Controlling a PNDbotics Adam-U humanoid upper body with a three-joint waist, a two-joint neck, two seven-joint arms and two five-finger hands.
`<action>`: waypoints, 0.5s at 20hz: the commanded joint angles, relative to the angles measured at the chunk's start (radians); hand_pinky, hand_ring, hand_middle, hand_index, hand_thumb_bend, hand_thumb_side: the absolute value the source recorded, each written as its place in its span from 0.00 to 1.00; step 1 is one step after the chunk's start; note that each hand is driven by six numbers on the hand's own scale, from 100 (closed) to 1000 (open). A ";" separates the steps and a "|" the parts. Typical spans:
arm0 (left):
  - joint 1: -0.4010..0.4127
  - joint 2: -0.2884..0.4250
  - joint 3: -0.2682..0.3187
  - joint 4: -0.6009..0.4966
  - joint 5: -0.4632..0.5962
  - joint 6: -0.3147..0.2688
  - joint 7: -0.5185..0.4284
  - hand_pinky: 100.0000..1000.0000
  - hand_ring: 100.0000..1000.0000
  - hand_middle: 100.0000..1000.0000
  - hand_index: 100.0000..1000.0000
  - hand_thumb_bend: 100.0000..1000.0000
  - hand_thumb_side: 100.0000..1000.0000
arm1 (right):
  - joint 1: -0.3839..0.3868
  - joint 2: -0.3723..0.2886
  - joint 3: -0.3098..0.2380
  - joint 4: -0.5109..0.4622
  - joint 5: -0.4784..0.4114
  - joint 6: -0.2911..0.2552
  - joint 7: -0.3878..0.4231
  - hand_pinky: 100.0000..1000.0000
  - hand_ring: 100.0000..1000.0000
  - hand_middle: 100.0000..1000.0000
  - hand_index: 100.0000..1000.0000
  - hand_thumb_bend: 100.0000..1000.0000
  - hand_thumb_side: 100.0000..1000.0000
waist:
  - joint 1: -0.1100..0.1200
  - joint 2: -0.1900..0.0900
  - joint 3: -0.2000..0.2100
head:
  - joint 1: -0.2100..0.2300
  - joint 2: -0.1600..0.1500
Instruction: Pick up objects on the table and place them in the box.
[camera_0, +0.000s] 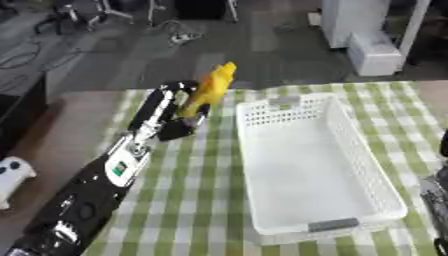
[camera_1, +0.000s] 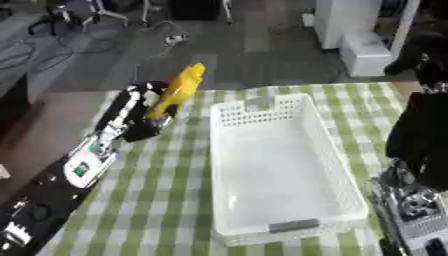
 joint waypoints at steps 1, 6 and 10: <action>-0.032 0.032 0.002 -0.030 0.002 0.014 0.002 0.00 0.00 0.00 0.17 0.00 0.48 | -0.004 -0.019 -0.004 -0.013 0.006 0.004 -0.001 0.31 0.57 0.59 0.70 0.00 0.91 | -0.002 -0.017 0.003 | 0.019 -0.021; -0.051 0.034 0.002 -0.045 0.026 0.029 0.019 0.00 0.00 0.00 0.17 0.00 0.48 | -0.002 -0.019 -0.003 -0.013 0.008 0.004 -0.002 0.31 0.57 0.59 0.70 0.00 0.91 | -0.003 -0.018 0.004 | 0.032 -0.031; -0.072 0.028 -0.010 -0.067 0.050 0.033 0.023 0.00 0.00 0.00 0.17 0.00 0.48 | -0.004 -0.019 -0.002 -0.013 0.008 0.002 -0.001 0.31 0.57 0.59 0.70 0.00 0.89 | -0.001 -0.019 0.001 | 0.048 -0.043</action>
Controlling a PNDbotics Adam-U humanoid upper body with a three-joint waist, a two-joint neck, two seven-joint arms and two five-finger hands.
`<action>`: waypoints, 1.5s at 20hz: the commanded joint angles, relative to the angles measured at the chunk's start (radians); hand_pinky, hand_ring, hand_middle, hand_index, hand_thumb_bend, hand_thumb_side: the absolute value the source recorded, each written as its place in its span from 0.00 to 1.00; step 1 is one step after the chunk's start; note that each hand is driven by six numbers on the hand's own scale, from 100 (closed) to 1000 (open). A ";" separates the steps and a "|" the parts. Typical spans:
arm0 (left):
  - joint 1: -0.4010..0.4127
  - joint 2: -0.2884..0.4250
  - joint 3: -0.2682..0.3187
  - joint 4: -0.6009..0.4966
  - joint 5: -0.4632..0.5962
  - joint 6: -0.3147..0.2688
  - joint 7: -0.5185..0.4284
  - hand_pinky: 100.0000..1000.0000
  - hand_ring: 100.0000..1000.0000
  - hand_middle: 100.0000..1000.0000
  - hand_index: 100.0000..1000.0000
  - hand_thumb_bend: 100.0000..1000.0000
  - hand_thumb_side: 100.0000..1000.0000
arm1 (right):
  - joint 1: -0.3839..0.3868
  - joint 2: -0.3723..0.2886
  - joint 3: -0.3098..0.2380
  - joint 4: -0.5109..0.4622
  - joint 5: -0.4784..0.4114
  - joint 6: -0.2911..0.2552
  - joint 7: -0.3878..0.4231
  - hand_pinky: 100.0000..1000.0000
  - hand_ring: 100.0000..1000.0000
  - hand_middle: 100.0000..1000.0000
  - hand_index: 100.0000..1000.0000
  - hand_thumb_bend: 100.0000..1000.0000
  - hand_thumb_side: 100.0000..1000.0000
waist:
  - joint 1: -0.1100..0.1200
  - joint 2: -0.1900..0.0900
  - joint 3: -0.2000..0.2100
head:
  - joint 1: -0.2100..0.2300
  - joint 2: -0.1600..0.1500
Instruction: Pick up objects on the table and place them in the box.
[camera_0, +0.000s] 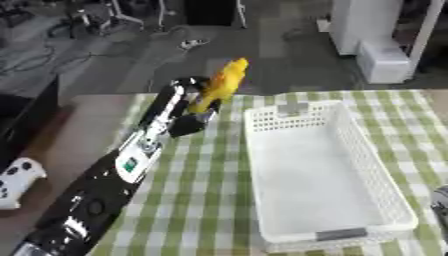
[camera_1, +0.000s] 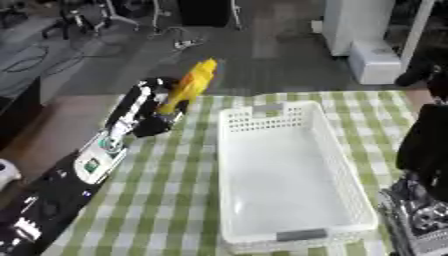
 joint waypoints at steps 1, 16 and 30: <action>-0.044 0.025 -0.007 -0.039 0.024 0.004 0.003 0.00 0.00 0.00 0.17 0.00 0.48 | -0.010 -0.018 -0.002 -0.013 0.001 0.000 0.001 0.32 0.57 0.59 0.70 0.00 0.90 | -0.001 -0.018 -0.002 | 0.022 -0.021; -0.059 -0.031 -0.063 -0.083 0.017 -0.008 -0.034 0.00 0.00 0.00 0.16 0.00 0.48 | -0.033 -0.009 0.001 -0.013 -0.013 -0.004 0.007 0.32 0.57 0.59 0.70 0.00 0.90 | 0.010 -0.018 -0.028 | 0.019 -0.011; -0.053 -0.058 -0.102 -0.095 -0.025 -0.056 -0.064 0.00 0.00 0.00 0.16 0.00 0.48 | -0.061 0.005 0.003 -0.013 -0.033 -0.004 0.013 0.33 0.57 0.59 0.69 0.00 0.90 | 0.025 -0.018 -0.059 | 0.032 -0.014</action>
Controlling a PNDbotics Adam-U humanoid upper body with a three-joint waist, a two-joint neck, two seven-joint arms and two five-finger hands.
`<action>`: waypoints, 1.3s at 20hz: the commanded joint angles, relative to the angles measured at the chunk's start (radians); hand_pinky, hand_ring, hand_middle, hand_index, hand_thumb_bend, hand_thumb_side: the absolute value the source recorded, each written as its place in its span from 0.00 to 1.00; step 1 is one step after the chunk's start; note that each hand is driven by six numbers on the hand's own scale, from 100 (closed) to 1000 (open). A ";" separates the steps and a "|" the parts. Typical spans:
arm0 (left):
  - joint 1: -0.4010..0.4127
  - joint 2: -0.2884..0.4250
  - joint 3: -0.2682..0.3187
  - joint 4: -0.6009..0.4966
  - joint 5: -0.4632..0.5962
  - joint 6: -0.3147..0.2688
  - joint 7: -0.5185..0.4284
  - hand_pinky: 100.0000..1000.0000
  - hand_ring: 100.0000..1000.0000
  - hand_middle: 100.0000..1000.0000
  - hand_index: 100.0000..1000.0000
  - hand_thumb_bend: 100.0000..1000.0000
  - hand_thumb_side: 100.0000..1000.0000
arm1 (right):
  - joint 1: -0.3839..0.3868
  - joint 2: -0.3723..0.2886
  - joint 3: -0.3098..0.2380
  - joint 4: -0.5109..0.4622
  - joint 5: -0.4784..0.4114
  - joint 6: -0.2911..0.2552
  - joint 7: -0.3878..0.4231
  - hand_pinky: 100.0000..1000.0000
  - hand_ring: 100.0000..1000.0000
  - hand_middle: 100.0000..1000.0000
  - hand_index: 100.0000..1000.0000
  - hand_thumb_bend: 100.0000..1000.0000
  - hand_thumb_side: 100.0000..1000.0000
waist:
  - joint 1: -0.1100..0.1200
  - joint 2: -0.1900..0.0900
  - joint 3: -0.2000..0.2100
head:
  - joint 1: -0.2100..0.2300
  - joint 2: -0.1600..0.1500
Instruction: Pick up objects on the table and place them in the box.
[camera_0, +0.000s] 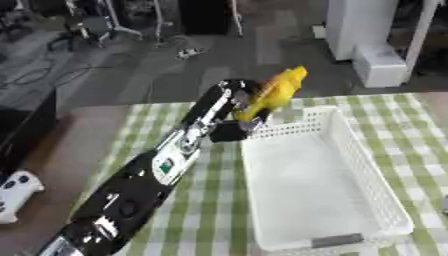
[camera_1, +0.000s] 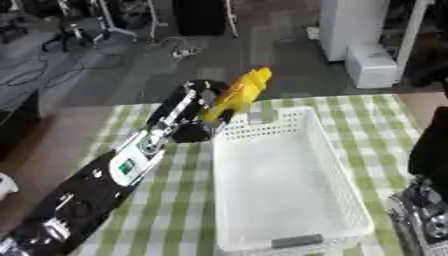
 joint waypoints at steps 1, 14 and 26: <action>-0.022 0.006 -0.005 -0.030 -0.009 -0.017 -0.004 0.00 0.00 0.00 0.16 0.00 0.48 | -0.021 0.003 0.002 -0.013 -0.007 0.002 0.006 0.33 0.57 0.59 0.69 0.00 0.89 | -0.003 -0.016 -0.003 | 0.015 -0.007; 0.001 -0.005 -0.058 -0.073 0.036 -0.066 -0.042 0.00 0.00 0.00 0.20 0.00 0.51 | -0.042 0.015 0.003 -0.013 -0.026 0.000 0.013 0.33 0.57 0.59 0.69 0.00 0.89 | 0.006 -0.014 -0.028 | 0.037 -0.013; 0.024 -0.002 -0.070 -0.063 0.049 -0.163 -0.174 0.78 0.60 0.79 0.86 0.00 0.88 | -0.046 0.016 -0.001 -0.013 -0.028 -0.001 0.012 0.33 0.57 0.59 0.69 0.00 0.89 | 0.007 -0.013 -0.025 | 0.038 -0.008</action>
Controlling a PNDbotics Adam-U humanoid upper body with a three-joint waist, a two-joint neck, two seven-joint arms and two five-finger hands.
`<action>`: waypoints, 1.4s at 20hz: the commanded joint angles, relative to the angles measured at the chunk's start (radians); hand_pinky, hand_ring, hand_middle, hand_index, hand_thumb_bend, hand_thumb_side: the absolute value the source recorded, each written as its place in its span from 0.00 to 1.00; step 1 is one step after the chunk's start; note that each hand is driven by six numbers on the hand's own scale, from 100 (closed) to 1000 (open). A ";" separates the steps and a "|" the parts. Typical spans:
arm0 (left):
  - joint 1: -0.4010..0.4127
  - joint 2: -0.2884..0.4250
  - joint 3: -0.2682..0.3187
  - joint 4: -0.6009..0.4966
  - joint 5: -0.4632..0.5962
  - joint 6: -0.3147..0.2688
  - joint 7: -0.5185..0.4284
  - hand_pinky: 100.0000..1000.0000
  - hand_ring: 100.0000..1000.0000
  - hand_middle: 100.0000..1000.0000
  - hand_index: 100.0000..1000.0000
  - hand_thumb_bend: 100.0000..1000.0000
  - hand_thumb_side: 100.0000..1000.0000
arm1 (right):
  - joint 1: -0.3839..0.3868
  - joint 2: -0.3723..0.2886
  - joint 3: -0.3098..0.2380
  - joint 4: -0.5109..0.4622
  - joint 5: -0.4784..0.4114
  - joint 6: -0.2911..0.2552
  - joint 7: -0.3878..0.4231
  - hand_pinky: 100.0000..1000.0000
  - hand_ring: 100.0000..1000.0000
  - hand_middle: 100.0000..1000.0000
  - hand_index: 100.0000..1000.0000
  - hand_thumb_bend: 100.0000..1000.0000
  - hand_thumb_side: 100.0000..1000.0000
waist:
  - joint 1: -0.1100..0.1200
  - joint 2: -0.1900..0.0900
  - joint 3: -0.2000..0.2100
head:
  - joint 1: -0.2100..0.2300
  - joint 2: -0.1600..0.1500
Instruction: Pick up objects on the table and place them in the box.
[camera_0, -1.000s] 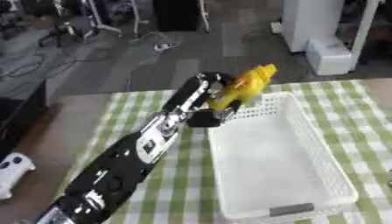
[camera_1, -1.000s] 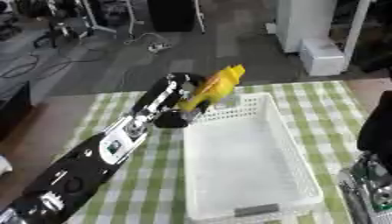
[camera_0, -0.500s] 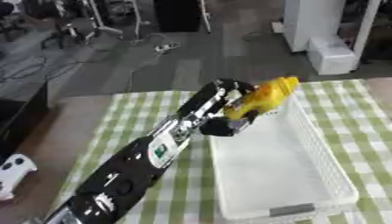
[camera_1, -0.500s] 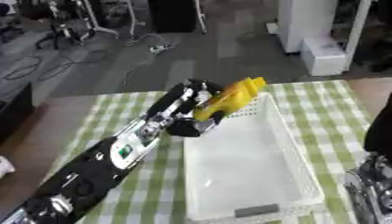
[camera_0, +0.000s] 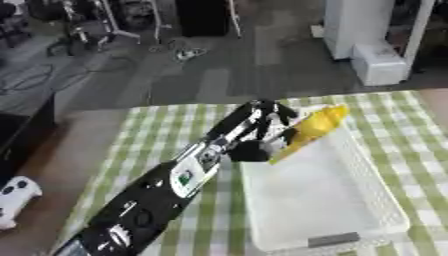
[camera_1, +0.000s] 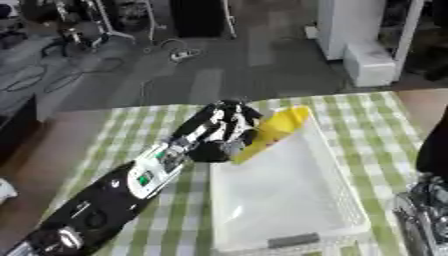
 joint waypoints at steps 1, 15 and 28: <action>-0.011 0.016 0.015 -0.010 -0.028 -0.010 -0.026 0.83 0.65 0.82 0.88 0.02 0.90 | -0.019 -0.001 -0.001 -0.013 -0.002 0.000 0.003 0.33 0.57 0.59 0.69 0.00 0.89 | -0.005 -0.013 0.004 | 0.007 -0.005; -0.002 0.048 0.041 -0.023 -0.017 0.019 0.007 0.90 0.66 0.85 0.90 0.03 0.91 | -0.006 -0.011 -0.004 -0.013 0.007 0.000 -0.003 0.33 0.57 0.59 0.69 0.00 0.89 | -0.005 -0.018 0.027 | 0.005 -0.012; 0.028 0.147 0.072 -0.120 0.058 0.089 0.050 0.82 0.58 0.82 0.87 0.00 0.87 | 0.016 -0.028 -0.015 -0.013 0.029 0.004 -0.017 0.33 0.57 0.59 0.69 0.00 0.89 | -0.001 -0.025 0.065 | -0.010 -0.053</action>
